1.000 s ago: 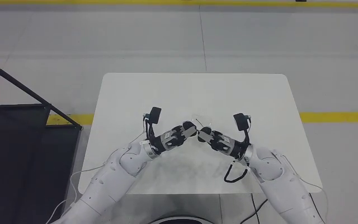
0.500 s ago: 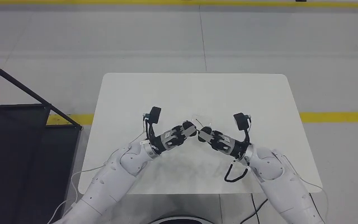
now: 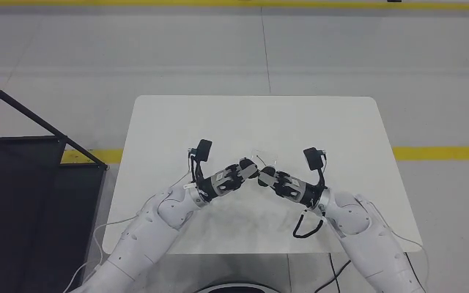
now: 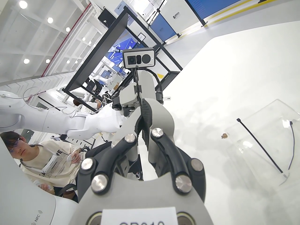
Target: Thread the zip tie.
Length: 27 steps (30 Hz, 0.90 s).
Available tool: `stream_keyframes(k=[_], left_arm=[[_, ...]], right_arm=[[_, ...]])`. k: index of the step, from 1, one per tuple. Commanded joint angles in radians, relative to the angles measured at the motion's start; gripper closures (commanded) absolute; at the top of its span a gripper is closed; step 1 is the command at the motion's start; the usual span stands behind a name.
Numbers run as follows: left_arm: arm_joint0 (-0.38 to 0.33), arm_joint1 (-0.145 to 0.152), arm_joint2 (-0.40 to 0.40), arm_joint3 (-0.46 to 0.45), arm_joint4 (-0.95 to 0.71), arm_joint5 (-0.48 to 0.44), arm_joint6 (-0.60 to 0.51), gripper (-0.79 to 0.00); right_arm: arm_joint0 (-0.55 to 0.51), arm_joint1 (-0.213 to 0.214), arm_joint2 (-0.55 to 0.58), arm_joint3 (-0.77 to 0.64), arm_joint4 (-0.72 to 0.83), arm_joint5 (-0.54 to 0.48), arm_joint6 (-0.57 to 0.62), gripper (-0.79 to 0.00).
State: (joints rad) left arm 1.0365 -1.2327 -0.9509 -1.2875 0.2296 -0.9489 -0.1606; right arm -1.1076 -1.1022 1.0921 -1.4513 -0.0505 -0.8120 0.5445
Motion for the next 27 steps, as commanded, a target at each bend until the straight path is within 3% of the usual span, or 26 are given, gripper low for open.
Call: stream_keyframes(k=[1,2,3,5,14,17,22,27], left_arm=[[-0.001,-0.001,0.000,0.001,0.001,0.001,-0.001,0.000],[-0.001,-0.002,0.000,0.002,0.001,0.001,-0.001,0.000],[-0.001,-0.003,-0.001,0.003,0.002,0.003,-0.001,0.000],[-0.002,-0.004,-0.004,0.003,0.008,0.002,0.001,0.000],[0.014,0.007,-0.092,-0.016,0.124,0.043,0.042,0.000],[0.032,0.017,-0.131,-0.045,0.212,0.058,0.044,0.000],[0.079,0.034,-0.206,-0.115,0.358,0.131,0.061,0.000],[0.115,0.046,-0.270,-0.156,0.377,0.178,0.067,0.000]], right_arm=[[-0.001,0.000,0.002,0.000,0.003,-0.001,0.001,0.000],[-0.002,0.001,0.003,0.000,0.004,-0.002,0.002,0.000],[-0.002,0.001,0.005,0.003,0.006,0.002,0.000,-0.111],[-0.004,0.001,0.009,0.003,0.010,0.009,-0.003,-0.785],[-0.044,0.016,0.083,-0.013,0.003,-0.005,-0.018,-0.785],[-0.065,0.027,0.109,-0.060,-0.084,0.025,0.029,-0.785],[-0.065,0.027,0.109,-0.060,-0.084,0.025,0.029,-0.785],[-0.065,0.027,0.109,-0.060,-0.084,0.025,0.029,-0.785]])
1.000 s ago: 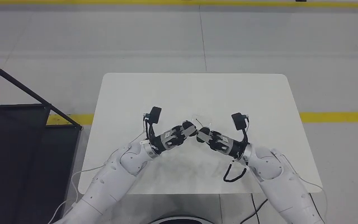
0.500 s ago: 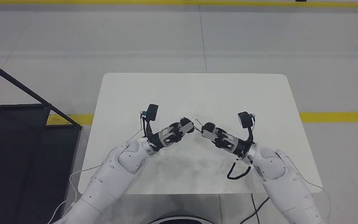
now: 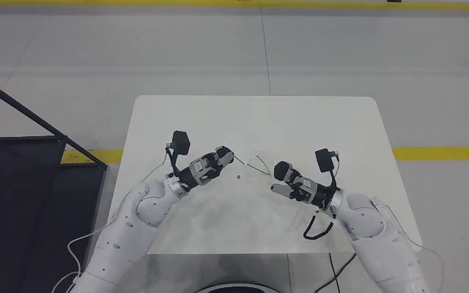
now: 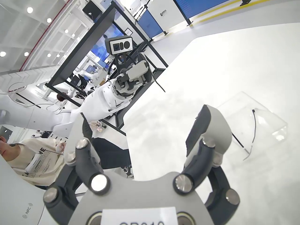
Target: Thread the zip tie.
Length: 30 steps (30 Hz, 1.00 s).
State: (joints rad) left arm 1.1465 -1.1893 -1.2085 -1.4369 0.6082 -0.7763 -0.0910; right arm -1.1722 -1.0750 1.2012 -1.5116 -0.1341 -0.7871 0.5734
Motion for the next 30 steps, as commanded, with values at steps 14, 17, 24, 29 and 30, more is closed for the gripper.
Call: stream_keyframes(k=[14,17,24,29,30], left_arm=[[0.102,0.035,-0.149,-0.095,-0.170,0.011,-0.140,0.000],[0.102,0.035,-0.149,-0.095,-0.170,0.011,-0.140,0.000],[0.106,0.035,-0.149,-0.103,-0.181,0.031,-0.135,0.000],[0.124,0.041,-0.181,-0.125,-0.220,0.048,-0.148,0.000],[0.129,0.042,-0.188,-0.127,-0.222,0.048,-0.153,0.000]], right_arm=[[0.046,-0.013,-0.056,-0.238,-0.555,0.284,-0.022,-0.785],[0.046,-0.013,-0.056,-0.238,-0.555,0.284,-0.022,-0.785],[0.045,-0.014,-0.063,-0.244,-0.571,0.278,-0.027,-0.785],[0.105,-0.031,-0.171,-0.278,-0.747,0.371,0.029,-0.785],[0.124,-0.037,-0.202,-0.288,-0.791,0.402,0.054,-0.785]])
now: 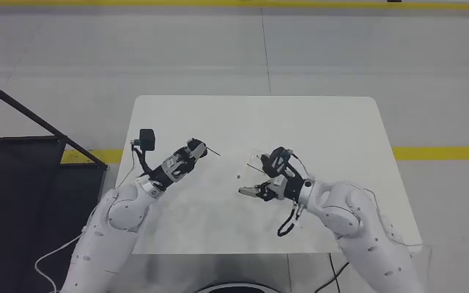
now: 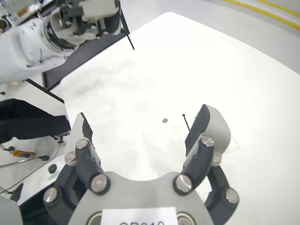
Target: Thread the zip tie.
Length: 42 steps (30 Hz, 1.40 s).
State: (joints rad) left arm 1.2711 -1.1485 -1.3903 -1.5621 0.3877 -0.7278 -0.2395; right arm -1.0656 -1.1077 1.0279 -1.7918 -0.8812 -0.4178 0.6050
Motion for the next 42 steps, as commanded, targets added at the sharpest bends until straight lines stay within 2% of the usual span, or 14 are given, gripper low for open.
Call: stream_keyframes(k=[1,4,5,16,20,25,27,31,38,42], left_arm=[[0.008,0.003,-0.013,-0.004,-0.004,-0.002,-0.008,0.000],[0.017,0.007,-0.029,-0.009,-0.010,0.000,-0.021,0.000],[0.020,0.008,-0.034,-0.011,-0.012,0.000,-0.024,0.000],[0.031,0.011,-0.045,-0.019,-0.027,-0.004,-0.032,0.000],[0.031,0.011,-0.045,-0.019,-0.027,-0.004,-0.032,0.000],[0.031,0.011,-0.045,-0.019,-0.027,-0.004,-0.032,0.000],[0.031,0.011,-0.045,-0.019,-0.027,-0.004,-0.032,0.000],[0.031,0.011,-0.045,-0.019,-0.027,-0.004,-0.032,0.000],[0.031,0.011,-0.045,-0.019,-0.027,-0.004,-0.032,0.000],[0.031,0.011,-0.045,-0.019,-0.027,-0.004,-0.032,0.000]], right_arm=[[0.039,-0.011,-0.063,-0.017,-0.096,0.065,0.050,-0.785],[0.089,-0.035,-0.157,-0.031,-0.252,0.225,0.131,-0.785],[0.094,-0.038,-0.166,-0.031,-0.269,0.245,0.141,-0.785],[0.090,-0.038,-0.174,-0.028,-0.296,0.241,0.148,-0.785],[0.124,-0.055,-0.224,-0.026,-0.347,0.284,0.237,-0.785],[0.208,-0.096,-0.297,0.024,-0.384,0.406,0.364,-0.785],[0.240,-0.115,-0.320,0.052,-0.382,0.452,0.399,-0.677],[0.300,-0.148,-0.350,0.115,-0.347,0.499,0.446,-0.551],[0.360,-0.193,-0.375,0.216,-0.332,0.581,0.486,-0.459],[0.374,-0.211,-0.386,0.257,-0.340,0.610,0.507,-0.443]])
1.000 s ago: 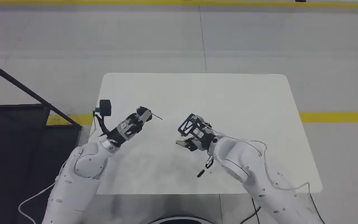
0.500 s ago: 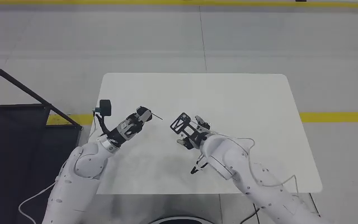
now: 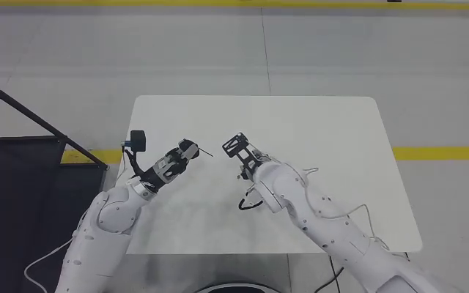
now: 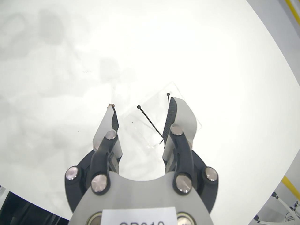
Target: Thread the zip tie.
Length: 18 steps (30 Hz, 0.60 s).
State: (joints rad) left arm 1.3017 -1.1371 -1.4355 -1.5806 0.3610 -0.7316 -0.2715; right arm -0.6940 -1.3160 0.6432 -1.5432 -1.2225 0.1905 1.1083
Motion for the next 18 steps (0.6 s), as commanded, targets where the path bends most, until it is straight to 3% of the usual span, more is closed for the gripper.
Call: stream_keyframes(k=[1,3,18], left_arm=[[0.000,0.000,0.000,0.000,0.000,0.000,0.000,0.000],[0.000,0.000,0.000,0.000,0.000,0.000,0.000,0.000],[0.000,0.000,0.000,0.000,0.000,0.000,0.000,0.000]], right_arm=[[0.006,-0.007,-0.002,0.017,0.004,0.004,0.007,-0.422],[0.012,-0.015,-0.003,0.033,0.004,0.008,0.012,-0.372],[0.044,-0.070,-0.005,0.120,0.016,0.019,0.032,-0.249]])
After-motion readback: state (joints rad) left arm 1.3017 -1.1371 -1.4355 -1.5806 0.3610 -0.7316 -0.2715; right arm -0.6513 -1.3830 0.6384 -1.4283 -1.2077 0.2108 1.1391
